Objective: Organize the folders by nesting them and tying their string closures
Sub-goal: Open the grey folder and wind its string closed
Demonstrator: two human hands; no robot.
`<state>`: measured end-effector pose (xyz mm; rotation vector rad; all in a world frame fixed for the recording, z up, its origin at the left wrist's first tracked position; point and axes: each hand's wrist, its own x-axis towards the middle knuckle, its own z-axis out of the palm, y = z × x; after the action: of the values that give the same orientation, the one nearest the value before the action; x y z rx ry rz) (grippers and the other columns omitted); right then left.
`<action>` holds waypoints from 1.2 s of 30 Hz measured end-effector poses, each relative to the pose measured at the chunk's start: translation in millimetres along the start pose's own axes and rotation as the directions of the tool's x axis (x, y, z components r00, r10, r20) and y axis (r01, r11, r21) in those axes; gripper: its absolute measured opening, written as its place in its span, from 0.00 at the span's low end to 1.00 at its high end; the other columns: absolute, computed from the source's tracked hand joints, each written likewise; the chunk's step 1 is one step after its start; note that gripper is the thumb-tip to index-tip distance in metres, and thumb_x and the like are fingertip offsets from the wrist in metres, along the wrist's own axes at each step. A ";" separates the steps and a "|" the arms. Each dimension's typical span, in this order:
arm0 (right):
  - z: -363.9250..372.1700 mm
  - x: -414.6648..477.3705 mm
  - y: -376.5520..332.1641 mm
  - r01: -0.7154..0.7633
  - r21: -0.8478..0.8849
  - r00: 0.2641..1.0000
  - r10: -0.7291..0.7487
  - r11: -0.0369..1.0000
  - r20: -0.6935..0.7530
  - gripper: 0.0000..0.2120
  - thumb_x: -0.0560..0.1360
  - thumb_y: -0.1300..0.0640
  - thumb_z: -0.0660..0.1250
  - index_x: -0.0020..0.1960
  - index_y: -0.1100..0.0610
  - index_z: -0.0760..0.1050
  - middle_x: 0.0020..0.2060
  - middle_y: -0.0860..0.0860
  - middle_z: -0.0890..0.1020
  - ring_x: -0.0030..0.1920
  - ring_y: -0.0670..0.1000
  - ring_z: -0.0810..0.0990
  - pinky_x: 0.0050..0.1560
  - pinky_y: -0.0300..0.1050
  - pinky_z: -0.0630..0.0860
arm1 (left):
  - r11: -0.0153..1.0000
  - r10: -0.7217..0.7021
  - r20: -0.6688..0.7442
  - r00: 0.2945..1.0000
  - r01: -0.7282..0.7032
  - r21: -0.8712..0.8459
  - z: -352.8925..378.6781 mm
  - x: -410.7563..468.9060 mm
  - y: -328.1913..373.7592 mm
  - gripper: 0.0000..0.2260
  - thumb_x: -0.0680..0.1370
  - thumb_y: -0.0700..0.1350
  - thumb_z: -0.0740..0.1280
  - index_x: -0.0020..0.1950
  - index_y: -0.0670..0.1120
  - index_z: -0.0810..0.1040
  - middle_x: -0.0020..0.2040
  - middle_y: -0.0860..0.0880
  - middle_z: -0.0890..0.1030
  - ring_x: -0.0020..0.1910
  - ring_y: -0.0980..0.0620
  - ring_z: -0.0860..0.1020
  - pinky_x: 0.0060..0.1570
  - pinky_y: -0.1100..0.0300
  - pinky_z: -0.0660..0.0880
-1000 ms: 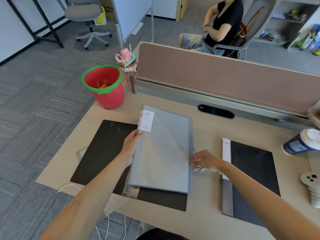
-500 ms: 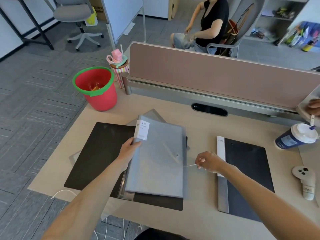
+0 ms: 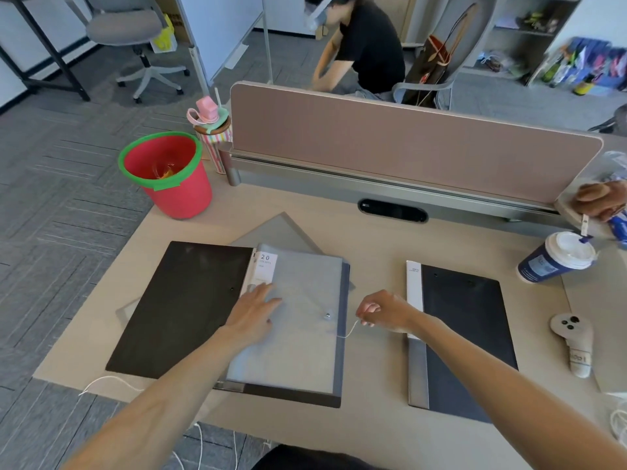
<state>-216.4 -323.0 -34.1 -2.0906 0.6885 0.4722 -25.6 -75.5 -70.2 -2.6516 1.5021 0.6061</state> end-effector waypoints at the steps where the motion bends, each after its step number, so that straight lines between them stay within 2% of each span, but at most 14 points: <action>1: 1.3 0.7 -3.8 -0.001 0.028 1.000 0.001 1.000 -0.004 0.06 0.73 0.61 0.66 0.46 0.58 0.82 0.41 0.52 0.86 0.44 0.49 0.85 0.49 0.41 0.81 | 0.999 0.037 0.024 0.999 -0.037 0.028 1.7 0.7 6.4 0.24 0.78 0.38 0.60 0.75 0.47 0.65 0.79 0.43 0.55 0.78 0.42 0.55 0.73 0.50 0.59; 4: 5.6 2.3 -11.5 -0.003 0.062 1.000 0.003 0.998 0.004 0.07 0.73 0.62 0.64 0.46 0.60 0.81 0.42 0.53 0.86 0.41 0.45 0.84 0.44 0.34 0.79 | 0.987 0.130 0.111 0.985 -0.139 0.077 13.9 4.7 26.6 0.25 0.80 0.39 0.58 0.77 0.49 0.62 0.80 0.43 0.52 0.79 0.43 0.51 0.75 0.47 0.55; 7: 9.4 3.4 -14.5 0.013 0.083 1.000 -0.014 0.997 0.012 0.07 0.73 0.62 0.63 0.44 0.58 0.80 0.40 0.54 0.86 0.37 0.43 0.83 0.44 0.35 0.79 | 0.954 0.238 0.169 0.956 -0.263 0.143 23.3 7.1 42.8 0.26 0.80 0.40 0.58 0.77 0.53 0.60 0.80 0.44 0.50 0.79 0.43 0.49 0.73 0.46 0.57; 11: 17.8 11.0 -17.5 0.005 0.159 1.000 -0.006 0.987 0.003 0.06 0.72 0.66 0.63 0.43 0.60 0.79 0.37 0.54 0.85 0.37 0.48 0.84 0.48 0.43 0.81 | 0.939 0.260 0.230 0.938 -0.301 0.166 27.0 10.5 50.1 0.28 0.80 0.42 0.59 0.78 0.56 0.56 0.81 0.44 0.46 0.79 0.42 0.46 0.73 0.45 0.57; 13: 22.9 17.7 -21.9 -0.014 0.199 1.000 0.013 0.980 0.004 0.10 0.71 0.68 0.62 0.39 0.56 0.77 0.34 0.52 0.84 0.37 0.50 0.83 0.50 0.46 0.80 | 0.935 0.272 0.235 0.933 -0.314 0.164 25.0 12.4 48.0 0.29 0.79 0.43 0.61 0.78 0.54 0.55 0.81 0.44 0.47 0.79 0.43 0.48 0.72 0.46 0.59; 14: 25.3 21.3 -25.0 -0.018 0.203 1.000 0.016 0.979 0.013 0.11 0.71 0.69 0.62 0.38 0.55 0.76 0.33 0.52 0.83 0.37 0.50 0.83 0.49 0.46 0.80 | 0.934 0.278 0.228 0.933 -0.318 0.163 24.2 13.6 46.4 0.30 0.79 0.44 0.63 0.78 0.52 0.55 0.81 0.44 0.48 0.79 0.43 0.49 0.73 0.46 0.60; 16: 29.5 28.1 -33.5 -0.026 0.193 0.999 0.018 0.981 0.043 0.10 0.71 0.69 0.62 0.39 0.56 0.76 0.36 0.54 0.83 0.37 0.50 0.83 0.42 0.37 0.79 | 0.937 0.284 0.208 0.936 -0.317 0.146 24.5 14.8 42.5 0.32 0.78 0.46 0.66 0.79 0.48 0.55 0.81 0.45 0.49 0.79 0.44 0.50 0.74 0.48 0.60; 19: 37.8 39.0 -44.8 -0.053 0.175 0.995 0.038 0.983 0.089 0.08 0.71 0.69 0.61 0.43 0.59 0.75 0.39 0.57 0.82 0.35 0.47 0.82 0.32 0.28 0.75 | 0.956 0.258 0.177 0.950 -0.277 0.093 28.4 12.9 35.5 0.33 0.78 0.48 0.68 0.79 0.50 0.54 0.81 0.45 0.46 0.79 0.44 0.48 0.76 0.50 0.52; 23: 54.6 59.3 -49.8 -0.054 0.076 0.986 0.042 0.996 0.160 0.08 0.71 0.67 0.60 0.42 0.56 0.75 0.39 0.55 0.83 0.36 0.48 0.82 0.36 0.31 0.78 | 0.965 0.253 0.158 0.955 -0.260 0.026 34.0 14.2 28.7 0.36 0.77 0.49 0.69 0.79 0.51 0.52 0.81 0.45 0.44 0.79 0.45 0.44 0.76 0.50 0.45; 26: 63.6 71.3 -51.4 -0.060 0.015 0.983 0.057 0.998 0.175 0.08 0.70 0.65 0.63 0.39 0.52 0.75 0.41 0.55 0.84 0.35 0.49 0.83 0.42 0.41 0.80 | 0.968 0.250 0.147 0.957 -0.253 -0.002 32.9 16.7 26.3 0.37 0.77 0.51 0.69 0.79 0.48 0.51 0.81 0.46 0.46 0.80 0.46 0.46 0.76 0.52 0.45; 29: 65.9 82.0 -50.6 -0.082 -0.023 0.989 0.084 0.996 0.122 0.09 0.67 0.62 0.63 0.36 0.47 0.74 0.43 0.53 0.86 0.42 0.52 0.85 0.46 0.47 0.81 | 0.963 0.265 0.147 0.953 -0.268 0.002 32.3 18.3 23.5 0.38 0.77 0.51 0.69 0.79 0.47 0.50 0.81 0.46 0.46 0.80 0.46 0.46 0.76 0.52 0.45; 31: 64.4 88.1 -48.8 -0.102 -0.013 0.993 0.102 0.995 0.055 0.08 0.66 0.60 0.64 0.35 0.47 0.75 0.42 0.51 0.86 0.45 0.51 0.84 0.48 0.47 0.81 | 0.962 0.269 0.150 0.951 -0.272 0.000 35.0 19.4 21.6 0.38 0.77 0.52 0.68 0.80 0.47 0.49 0.81 0.46 0.46 0.80 0.46 0.45 0.76 0.52 0.45; 34: 57.6 94.3 -45.2 -0.146 0.035 0.989 0.145 0.989 0.039 0.10 0.68 0.64 0.63 0.38 0.50 0.76 0.41 0.52 0.86 0.45 0.52 0.83 0.45 0.41 0.78 | 0.961 0.269 0.168 0.948 -0.275 0.015 38.1 20.3 19.9 0.38 0.78 0.53 0.66 0.80 0.46 0.47 0.81 0.47 0.43 0.79 0.47 0.43 0.76 0.53 0.42; 36: 51.4 97.1 -38.8 -0.176 0.049 0.984 0.174 0.983 0.030 0.10 0.68 0.66 0.65 0.37 0.51 0.76 0.41 0.53 0.85 0.46 0.53 0.82 0.47 0.45 0.78 | 0.962 0.269 0.163 0.949 -0.275 0.011 38.5 20.7 19.1 0.38 0.78 0.54 0.66 0.80 0.46 0.47 0.81 0.47 0.43 0.79 0.48 0.43 0.75 0.54 0.42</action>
<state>-120.9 -291.1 -92.6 -1.9809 0.8649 0.5722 -44.2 -94.2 -110.0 -2.3231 1.8240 0.7800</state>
